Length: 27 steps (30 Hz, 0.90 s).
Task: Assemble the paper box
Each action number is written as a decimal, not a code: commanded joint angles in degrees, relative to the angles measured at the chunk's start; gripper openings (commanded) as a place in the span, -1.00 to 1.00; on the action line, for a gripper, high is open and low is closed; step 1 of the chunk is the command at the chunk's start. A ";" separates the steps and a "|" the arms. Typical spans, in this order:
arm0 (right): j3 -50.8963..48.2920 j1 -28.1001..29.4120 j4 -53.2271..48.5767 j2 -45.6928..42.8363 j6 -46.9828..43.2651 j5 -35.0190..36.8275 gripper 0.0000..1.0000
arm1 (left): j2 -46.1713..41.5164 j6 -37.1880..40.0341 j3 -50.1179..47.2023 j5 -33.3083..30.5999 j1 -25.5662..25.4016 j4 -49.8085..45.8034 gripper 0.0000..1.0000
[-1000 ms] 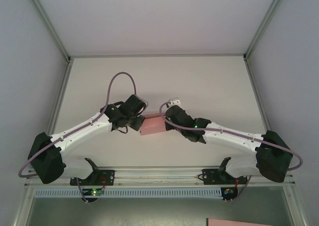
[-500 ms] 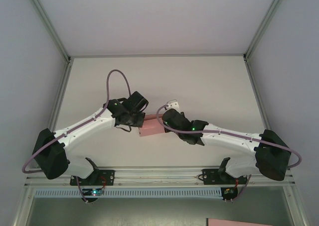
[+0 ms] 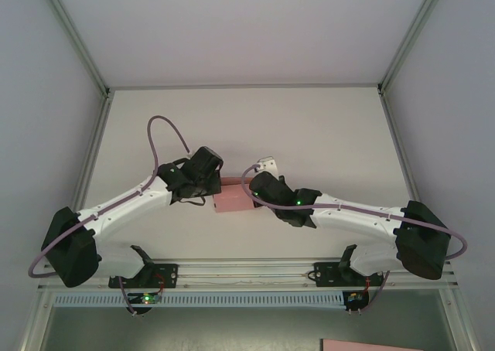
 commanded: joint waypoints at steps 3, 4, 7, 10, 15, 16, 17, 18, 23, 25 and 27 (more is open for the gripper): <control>-1.89 1.47 0.06 0.59 1.04 -2.16 -1.00 | 0.85 -4.12 -5.92 3.55 -0.04 5.74 -1.00; -2.18 1.56 0.26 0.45 0.91 -2.17 -1.00 | 0.47 -3.25 -7.03 4.06 -0.27 6.78 -1.00; -4.51 1.94 3.83 -0.28 -0.48 -0.68 -1.00 | -1.94 3.86 -10.85 2.50 -2.63 11.32 -1.00; -9.38 3.08 11.09 -1.77 -3.01 0.61 -1.00 | -5.03 8.80 -17.09 -1.75 -6.51 16.25 -1.00; -17.15 7.37 23.91 -3.59 -9.77 4.94 -1.00 | -9.78 9.50 -27.11 -4.55 -11.12 26.00 -1.00; -18.19 8.27 25.47 -3.41 -11.28 6.42 -1.00 | -10.60 9.08 -28.38 -5.58 -11.63 26.92 -1.00; -18.93 8.98 26.65 -3.22 -12.63 7.53 -1.00 | -11.46 8.60 -29.44 -5.81 -11.73 27.38 -1.00; -19.56 9.88 27.75 -2.92 -13.83 9.18 -1.00 | -12.46 8.09 -30.46 -5.95 -11.83 28.10 -0.99; -20.46 11.35 28.62 -1.97 -13.87 12.79 -1.00 | -18.56 7.64 -30.28 -4.51 -12.02 25.17 -0.08; -20.71 11.44 28.66 -2.07 -13.47 13.85 -1.00 | -20.24 7.74 -28.54 -3.51 -11.94 22.68 0.11; -20.59 11.40 28.39 -2.16 -13.26 15.54 -1.00 | -20.89 7.59 -25.75 -2.05 -11.89 20.03 0.38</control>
